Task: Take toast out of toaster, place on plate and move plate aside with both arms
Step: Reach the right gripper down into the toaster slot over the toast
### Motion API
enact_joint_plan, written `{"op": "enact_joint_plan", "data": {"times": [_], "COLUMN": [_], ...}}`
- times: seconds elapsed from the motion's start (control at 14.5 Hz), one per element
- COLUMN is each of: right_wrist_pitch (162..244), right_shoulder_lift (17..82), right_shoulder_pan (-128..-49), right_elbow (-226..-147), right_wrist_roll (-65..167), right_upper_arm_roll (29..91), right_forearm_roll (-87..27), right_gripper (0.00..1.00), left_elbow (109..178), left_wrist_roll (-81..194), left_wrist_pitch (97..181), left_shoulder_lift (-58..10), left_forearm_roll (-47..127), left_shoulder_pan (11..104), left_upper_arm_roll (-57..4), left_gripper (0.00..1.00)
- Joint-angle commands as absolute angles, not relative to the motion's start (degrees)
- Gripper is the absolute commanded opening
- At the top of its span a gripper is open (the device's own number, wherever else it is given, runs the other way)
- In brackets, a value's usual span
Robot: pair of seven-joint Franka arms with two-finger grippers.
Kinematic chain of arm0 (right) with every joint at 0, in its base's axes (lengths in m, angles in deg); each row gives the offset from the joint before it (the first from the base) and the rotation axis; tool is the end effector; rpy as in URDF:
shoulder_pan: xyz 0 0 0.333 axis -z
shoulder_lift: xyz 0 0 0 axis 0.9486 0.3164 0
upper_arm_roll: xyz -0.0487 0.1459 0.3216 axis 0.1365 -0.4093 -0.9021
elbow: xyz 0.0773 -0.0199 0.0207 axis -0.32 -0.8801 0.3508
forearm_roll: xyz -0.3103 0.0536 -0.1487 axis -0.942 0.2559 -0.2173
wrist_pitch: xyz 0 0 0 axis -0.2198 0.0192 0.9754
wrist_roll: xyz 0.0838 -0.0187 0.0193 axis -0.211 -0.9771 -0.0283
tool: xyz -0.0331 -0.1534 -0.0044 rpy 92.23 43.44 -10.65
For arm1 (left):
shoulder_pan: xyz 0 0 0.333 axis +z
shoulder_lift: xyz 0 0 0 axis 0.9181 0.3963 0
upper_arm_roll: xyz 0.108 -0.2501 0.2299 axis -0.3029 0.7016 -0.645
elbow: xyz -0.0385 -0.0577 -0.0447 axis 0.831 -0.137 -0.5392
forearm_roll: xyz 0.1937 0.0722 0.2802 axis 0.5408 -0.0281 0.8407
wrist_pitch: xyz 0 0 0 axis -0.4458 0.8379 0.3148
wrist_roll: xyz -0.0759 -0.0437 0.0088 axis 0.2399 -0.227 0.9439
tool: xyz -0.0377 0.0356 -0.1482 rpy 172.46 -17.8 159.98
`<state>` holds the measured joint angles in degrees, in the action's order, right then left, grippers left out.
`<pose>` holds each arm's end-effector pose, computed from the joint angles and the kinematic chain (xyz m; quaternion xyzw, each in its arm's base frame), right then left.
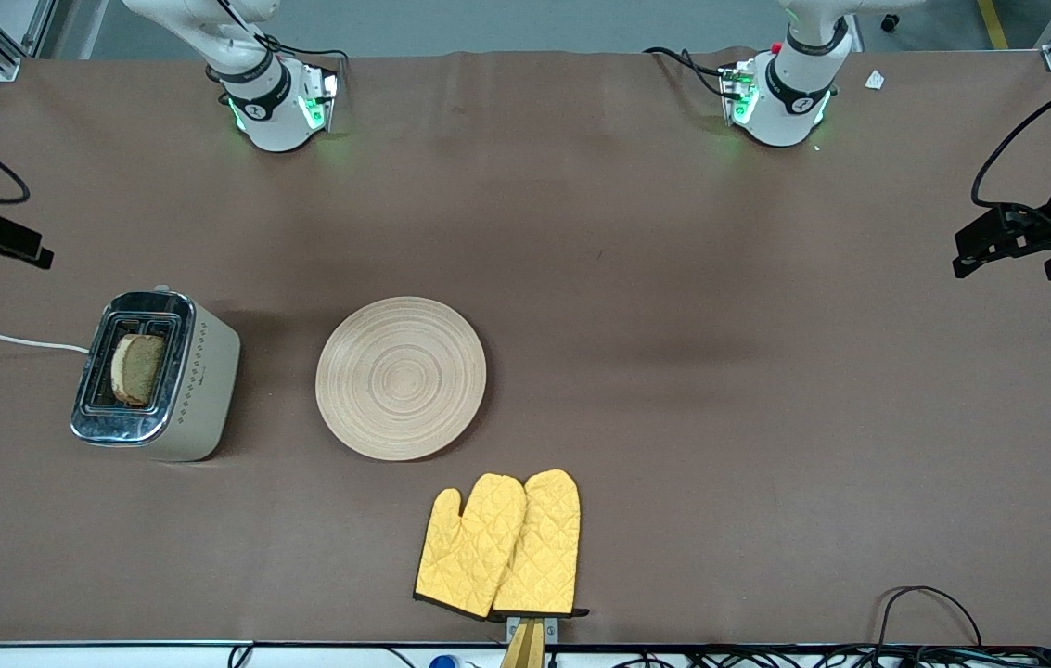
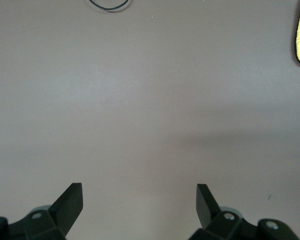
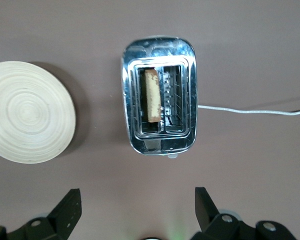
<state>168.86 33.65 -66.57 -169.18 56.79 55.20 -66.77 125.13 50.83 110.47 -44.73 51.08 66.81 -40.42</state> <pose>0.5320 -0.0536 0.5926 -0.9960 0.0563 0.0694 0.0015 0.5397 -0.0327 0.6287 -0.9993 0.0311 -0.0188 0.0131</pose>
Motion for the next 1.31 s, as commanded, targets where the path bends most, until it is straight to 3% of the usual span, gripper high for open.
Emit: {"op": "enact_joint_plan", "data": {"times": [0.0,0.34,0.97,1.24], "right_wrist_pitch": [169.2,176.8,196.3,200.0], "right_shoulder_lift": [35.6,43.0,35.4,35.2], "right_shoulder_pan": [-64.1,-64.1,-64.3,-64.4], "right_elbow": [-169.6,-171.8,-193.1,-195.3], "right_wrist_roll": [56.2,56.2,56.1,56.1], "right_upper_arm_roll": [54.7,54.5,54.5,54.5], "right_forearm_roll": [-66.4,-65.9,-65.8,-65.8], "right_gripper": [1.0,1.0,1.0,0.89], "left_elbow": [125.8,125.9,126.0,126.0], "left_wrist_roll": [51.6,51.9,51.6,51.5], "left_wrist_pitch": [110.6,110.6,110.5,110.5], "left_shoulder_lift": [-45.7,-45.7,-45.7,-45.7], "left_forearm_roll": [52.2,52.1,52.1,52.1], "left_shoulder_pan": [66.8,66.6,66.7,66.7], "left_upper_arm_roll": [-40.5,-40.1,-40.1,-40.1], "left_gripper": [1.0,1.0,1.0,1.0]}}
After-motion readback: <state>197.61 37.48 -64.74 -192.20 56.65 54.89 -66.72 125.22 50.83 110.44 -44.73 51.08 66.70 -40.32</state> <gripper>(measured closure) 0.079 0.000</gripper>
